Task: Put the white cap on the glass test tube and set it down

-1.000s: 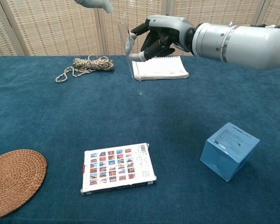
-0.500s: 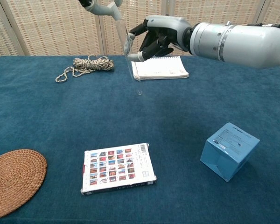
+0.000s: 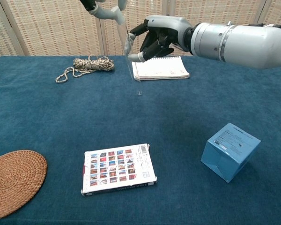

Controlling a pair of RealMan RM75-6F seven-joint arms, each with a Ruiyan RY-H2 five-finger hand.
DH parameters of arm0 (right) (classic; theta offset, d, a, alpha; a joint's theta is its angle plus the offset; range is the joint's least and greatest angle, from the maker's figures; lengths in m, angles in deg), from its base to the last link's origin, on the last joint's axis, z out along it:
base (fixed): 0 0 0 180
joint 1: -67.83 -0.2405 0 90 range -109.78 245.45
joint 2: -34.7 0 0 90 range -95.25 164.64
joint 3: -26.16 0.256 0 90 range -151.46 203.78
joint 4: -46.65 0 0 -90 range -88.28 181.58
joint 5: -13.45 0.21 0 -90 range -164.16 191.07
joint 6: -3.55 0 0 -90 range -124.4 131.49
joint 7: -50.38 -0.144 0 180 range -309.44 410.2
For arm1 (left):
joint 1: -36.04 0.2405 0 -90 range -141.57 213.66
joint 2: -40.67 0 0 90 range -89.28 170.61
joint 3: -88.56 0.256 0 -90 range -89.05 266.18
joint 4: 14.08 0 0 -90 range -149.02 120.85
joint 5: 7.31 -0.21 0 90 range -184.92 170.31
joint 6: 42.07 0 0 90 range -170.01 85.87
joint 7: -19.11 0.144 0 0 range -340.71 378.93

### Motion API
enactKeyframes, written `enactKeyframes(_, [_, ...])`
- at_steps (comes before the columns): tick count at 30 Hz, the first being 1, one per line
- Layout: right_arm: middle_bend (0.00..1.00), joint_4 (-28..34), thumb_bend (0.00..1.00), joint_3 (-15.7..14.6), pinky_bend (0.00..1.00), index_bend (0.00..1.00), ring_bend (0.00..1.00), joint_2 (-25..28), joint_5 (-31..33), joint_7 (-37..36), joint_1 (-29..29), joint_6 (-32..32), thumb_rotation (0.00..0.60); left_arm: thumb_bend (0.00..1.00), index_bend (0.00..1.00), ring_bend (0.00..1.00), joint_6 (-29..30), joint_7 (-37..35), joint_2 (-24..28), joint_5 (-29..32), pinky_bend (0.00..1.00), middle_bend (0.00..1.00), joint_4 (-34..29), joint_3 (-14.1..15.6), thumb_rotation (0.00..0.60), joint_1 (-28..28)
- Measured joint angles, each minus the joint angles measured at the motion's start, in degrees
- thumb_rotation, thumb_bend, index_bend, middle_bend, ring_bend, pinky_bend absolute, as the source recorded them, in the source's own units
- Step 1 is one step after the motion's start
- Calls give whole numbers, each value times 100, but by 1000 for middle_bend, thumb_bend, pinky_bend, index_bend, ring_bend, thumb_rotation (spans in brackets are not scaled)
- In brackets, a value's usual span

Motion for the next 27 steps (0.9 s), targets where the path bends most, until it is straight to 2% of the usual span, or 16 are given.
enactKeyframes(27, [1000, 43, 432, -13, 1000, 920, 1000, 33, 34, 2, -15, -47, 600, 341, 535, 1000, -92, 103, -41, 116, 1000, 1000, 26, 136, 600, -151])
